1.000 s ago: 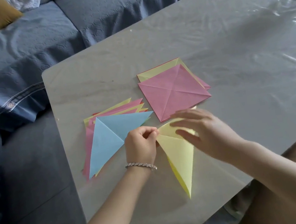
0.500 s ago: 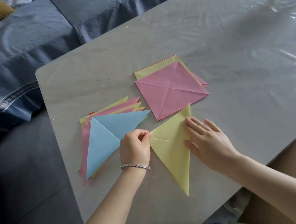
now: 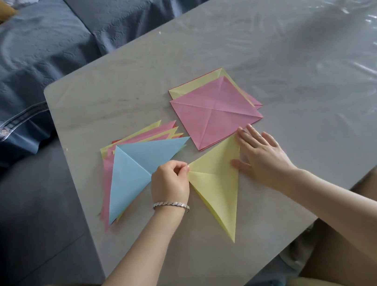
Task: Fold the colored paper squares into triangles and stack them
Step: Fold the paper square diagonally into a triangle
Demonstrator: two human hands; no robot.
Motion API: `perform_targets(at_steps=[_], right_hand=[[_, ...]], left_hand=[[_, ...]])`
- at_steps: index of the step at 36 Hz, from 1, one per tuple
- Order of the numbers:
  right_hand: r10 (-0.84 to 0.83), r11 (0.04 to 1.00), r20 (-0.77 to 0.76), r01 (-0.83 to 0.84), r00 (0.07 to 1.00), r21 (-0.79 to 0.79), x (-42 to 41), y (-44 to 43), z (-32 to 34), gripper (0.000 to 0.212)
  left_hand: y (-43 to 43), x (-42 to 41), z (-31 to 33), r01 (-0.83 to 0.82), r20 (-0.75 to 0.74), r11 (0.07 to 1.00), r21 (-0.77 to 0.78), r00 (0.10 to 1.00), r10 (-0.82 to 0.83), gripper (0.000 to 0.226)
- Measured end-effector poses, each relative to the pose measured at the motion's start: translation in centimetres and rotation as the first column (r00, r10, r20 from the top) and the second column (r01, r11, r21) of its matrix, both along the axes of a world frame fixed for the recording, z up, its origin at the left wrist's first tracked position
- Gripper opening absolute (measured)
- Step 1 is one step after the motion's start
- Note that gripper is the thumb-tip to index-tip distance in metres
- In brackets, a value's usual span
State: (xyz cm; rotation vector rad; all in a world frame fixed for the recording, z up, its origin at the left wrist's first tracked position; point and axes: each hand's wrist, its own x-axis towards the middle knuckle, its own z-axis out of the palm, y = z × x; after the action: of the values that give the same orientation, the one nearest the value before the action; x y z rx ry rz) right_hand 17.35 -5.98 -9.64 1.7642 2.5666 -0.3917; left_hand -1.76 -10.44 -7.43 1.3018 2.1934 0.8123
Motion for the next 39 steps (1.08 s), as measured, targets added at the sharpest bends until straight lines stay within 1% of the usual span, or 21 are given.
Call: perform_targets(at_steps=[6, 12, 15, 23, 28, 30, 31, 32, 34, 36, 39], right_hand=[[0.088, 0.996, 0.009, -0.088, 0.996, -0.011, 0.5, -1.3, 1.2, 0.089], [0.148, 0.982, 0.091, -0.135, 0.985, -0.132, 0.1, -3.3, 1.8, 0.111], [0.169, 0.975, 0.126, -0.148, 0.978, -0.165, -0.2, -4.5, 1.9, 0.121], [0.229, 0.960, 0.201, -0.186, 0.952, -0.210, -1.2, -6.5, 2.2, 0.138], [0.239, 0.954, 0.216, -0.189, 0.947, -0.231, -1.7, -6.9, 2.6, 0.141], [0.235, 0.965, 0.202, -0.204, 0.951, -0.164, -1.8, -7.0, 2.7, 0.140], [0.239, 0.969, 0.225, -0.218, 0.945, -0.114, -1.8, -7.1, 2.7, 0.137], [0.221, 0.974, 0.234, -0.201, 0.947, -0.106, -1.8, -7.2, 2.5, 0.132], [0.192, 0.978, 0.177, -0.172, 0.965, -0.121, -1.5, -7.3, 1.9, 0.123], [0.203, 0.975, 0.177, -0.183, 0.963, -0.122, -1.3, -7.4, 1.4, 0.122], [0.194, 0.980, 0.194, -0.182, 0.962, -0.079, -1.1, -7.4, 1.1, 0.119]], left_hand=[[0.0, 0.1, 0.0, -0.005, -0.001, 1.000, -0.005, 1.000, 0.005, 0.009], [0.0, 0.1, -0.1, 0.002, 0.001, 1.000, 0.000, 1.000, -0.002, 0.008], [0.0, 0.0, -0.1, -0.001, -0.008, 1.000, 0.000, 1.000, 0.001, 0.008], [-0.1, 0.0, -0.2, 0.001, -0.009, 1.000, 0.008, 1.000, -0.001, 0.009], [-0.1, 0.1, -0.2, 0.010, -0.015, 1.000, 0.013, 1.000, -0.010, 0.009], [-0.1, 0.0, -0.3, 0.012, -0.010, 1.000, 0.018, 1.000, -0.012, 0.008], [-0.1, 0.0, -0.3, 0.013, -0.007, 1.000, 0.019, 1.000, -0.013, 0.008], [-0.1, 0.0, -0.4, 0.015, -0.007, 1.000, 0.019, 1.000, -0.015, 0.008], [-0.1, -0.1, -0.4, 0.019, -0.008, 1.000, 0.023, 1.000, -0.019, 0.008], [-0.1, -0.1, -0.5, 0.025, -0.006, 0.999, 0.028, 1.000, -0.024, 0.008], [0.0, -0.2, -0.5, 0.032, 0.000, 0.999, 0.024, 0.999, -0.032, 0.008]])
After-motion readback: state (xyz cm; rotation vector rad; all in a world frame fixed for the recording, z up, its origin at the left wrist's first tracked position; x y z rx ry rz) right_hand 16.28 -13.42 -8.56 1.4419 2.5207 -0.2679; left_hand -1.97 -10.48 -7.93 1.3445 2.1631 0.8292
